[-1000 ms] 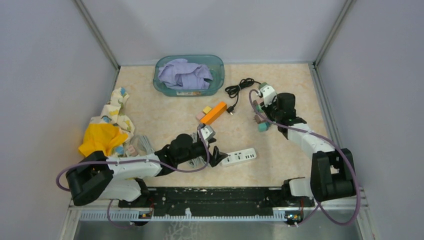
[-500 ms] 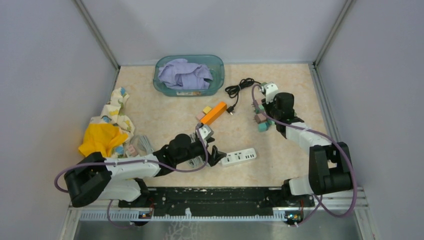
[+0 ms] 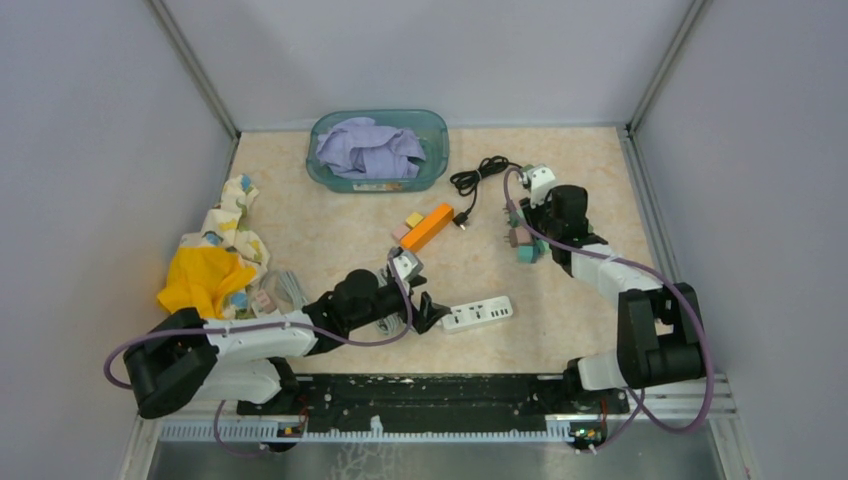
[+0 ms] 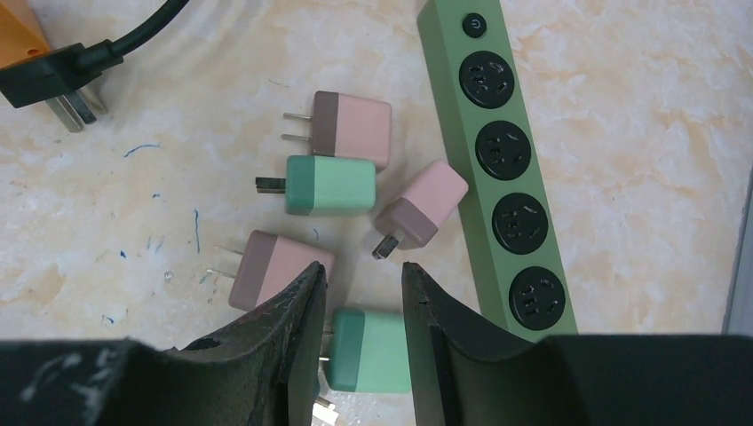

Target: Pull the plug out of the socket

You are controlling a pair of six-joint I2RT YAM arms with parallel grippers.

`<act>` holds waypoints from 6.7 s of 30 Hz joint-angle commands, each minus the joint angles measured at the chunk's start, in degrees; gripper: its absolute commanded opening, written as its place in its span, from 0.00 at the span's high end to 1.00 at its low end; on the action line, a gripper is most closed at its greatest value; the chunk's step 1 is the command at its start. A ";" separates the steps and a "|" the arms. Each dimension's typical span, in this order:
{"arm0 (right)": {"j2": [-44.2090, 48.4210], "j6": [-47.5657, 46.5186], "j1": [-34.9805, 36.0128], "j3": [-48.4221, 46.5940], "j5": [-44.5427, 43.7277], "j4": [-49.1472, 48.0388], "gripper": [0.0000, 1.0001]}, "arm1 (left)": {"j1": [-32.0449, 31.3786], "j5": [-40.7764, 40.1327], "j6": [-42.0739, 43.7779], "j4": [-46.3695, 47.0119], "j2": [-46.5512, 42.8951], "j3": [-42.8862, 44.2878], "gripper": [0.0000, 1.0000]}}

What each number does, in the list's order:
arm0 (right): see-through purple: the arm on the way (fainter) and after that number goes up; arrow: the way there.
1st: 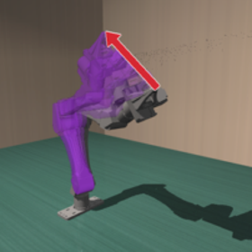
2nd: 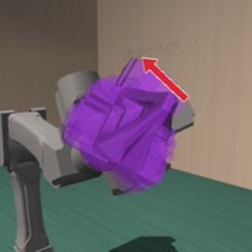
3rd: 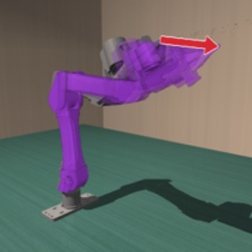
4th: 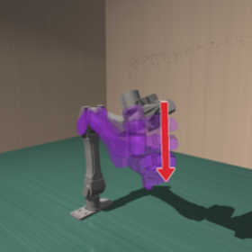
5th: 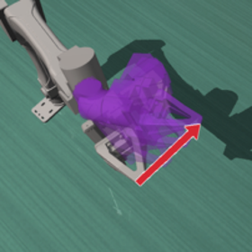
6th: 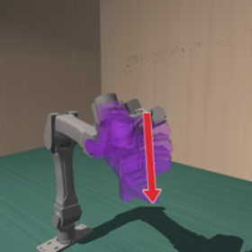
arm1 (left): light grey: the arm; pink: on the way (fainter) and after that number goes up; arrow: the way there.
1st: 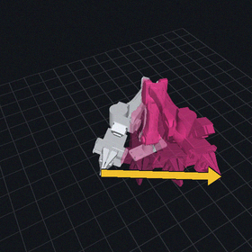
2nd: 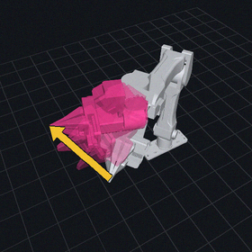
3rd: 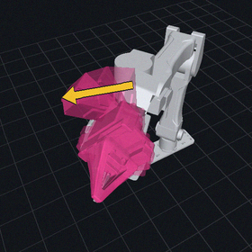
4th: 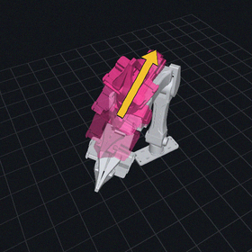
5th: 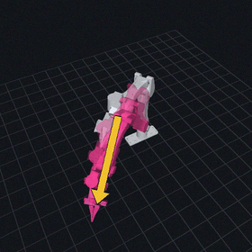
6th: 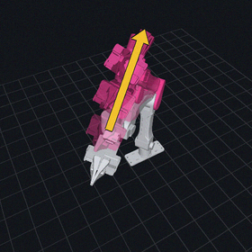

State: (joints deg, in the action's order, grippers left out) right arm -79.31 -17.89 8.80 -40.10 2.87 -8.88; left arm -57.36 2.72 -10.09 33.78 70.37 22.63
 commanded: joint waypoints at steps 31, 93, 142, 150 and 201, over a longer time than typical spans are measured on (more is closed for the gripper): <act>6.77 -1.15 -0.53 -3.73 15.30 7.20 0.63 | 12.99 6.61 -3.80 -1.45 -5.76 -1.68 0.00; 7.94 -1.48 -0.54 -3.85 16.31 7.76 0.63 | 35.61 35.95 -11.83 -11.39 35.15 19.59 0.71; 9.87 -2.25 -0.76 -4.34 22.72 10.26 0.62 | -6.21 -21.55 35.63 -14.54 19.65 11.90 0.99; 8.37 -16.31 -1.35 -8.08 44.34 25.51 0.51 | -12.11 -26.96 39.59 -11.45 28.95 14.38 0.95; -0.34 -50.19 8.78 -3.50 45.04 33.61 0.36 | -23.58 -43.96 56.72 19.62 44.89 8.70 0.90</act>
State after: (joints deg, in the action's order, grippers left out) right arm -81.08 -65.65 17.23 -42.30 47.94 24.97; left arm -80.12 -43.97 47.75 56.66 112.77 32.60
